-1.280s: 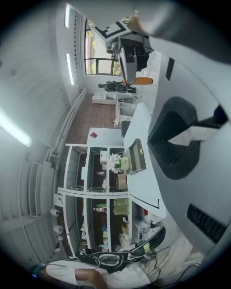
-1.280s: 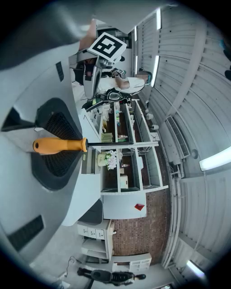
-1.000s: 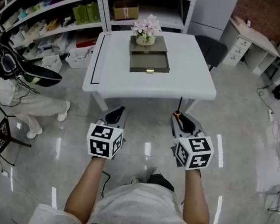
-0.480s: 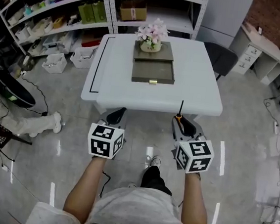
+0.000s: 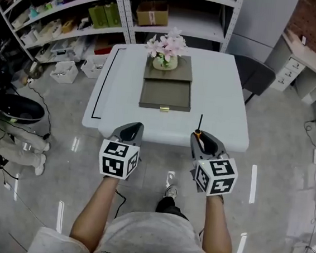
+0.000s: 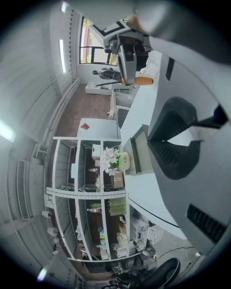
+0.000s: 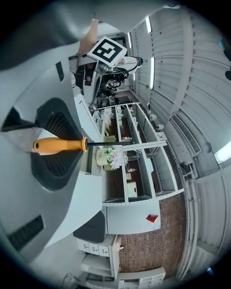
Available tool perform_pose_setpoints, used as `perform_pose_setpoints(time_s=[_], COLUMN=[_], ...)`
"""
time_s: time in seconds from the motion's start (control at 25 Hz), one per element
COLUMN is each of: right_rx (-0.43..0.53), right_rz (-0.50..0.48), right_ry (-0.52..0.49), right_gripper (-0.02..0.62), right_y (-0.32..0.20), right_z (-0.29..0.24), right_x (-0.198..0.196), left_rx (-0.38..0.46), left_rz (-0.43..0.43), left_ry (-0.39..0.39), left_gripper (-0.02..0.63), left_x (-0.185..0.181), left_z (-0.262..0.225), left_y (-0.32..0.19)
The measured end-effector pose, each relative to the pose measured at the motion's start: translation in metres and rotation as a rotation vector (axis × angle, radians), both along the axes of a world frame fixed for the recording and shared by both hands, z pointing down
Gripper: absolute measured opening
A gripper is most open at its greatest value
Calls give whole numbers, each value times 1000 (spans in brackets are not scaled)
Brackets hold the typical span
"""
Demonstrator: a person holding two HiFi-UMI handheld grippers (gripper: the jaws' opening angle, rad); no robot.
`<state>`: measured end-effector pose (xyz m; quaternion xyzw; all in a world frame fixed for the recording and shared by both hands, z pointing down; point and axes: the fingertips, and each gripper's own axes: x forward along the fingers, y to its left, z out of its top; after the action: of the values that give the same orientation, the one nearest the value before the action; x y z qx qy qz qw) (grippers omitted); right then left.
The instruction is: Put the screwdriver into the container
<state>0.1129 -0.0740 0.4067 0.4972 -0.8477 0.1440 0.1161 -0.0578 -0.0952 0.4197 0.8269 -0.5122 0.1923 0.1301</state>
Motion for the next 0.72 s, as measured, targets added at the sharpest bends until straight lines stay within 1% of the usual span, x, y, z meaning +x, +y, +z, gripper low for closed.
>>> perform_pose_setpoints(time_s=[0.28,0.4,0.72], right_rx=[-15,-13,-18], right_rz=[-49,-72,-139], right_ry=[5,10,13], right_gripper=[76,77,75], right_y=[-41,-55,-80], right_z=[5,5,6], right_x=[21,28,37], left_rx=[-12,-11,2], left_rz=[-28,-48,-88], left_ry=[-4,6,-3], left_gripper=[3,3,3], left_x=[24,32,38], left_z=[8,8,6], left_y=[-40,-54,-70])
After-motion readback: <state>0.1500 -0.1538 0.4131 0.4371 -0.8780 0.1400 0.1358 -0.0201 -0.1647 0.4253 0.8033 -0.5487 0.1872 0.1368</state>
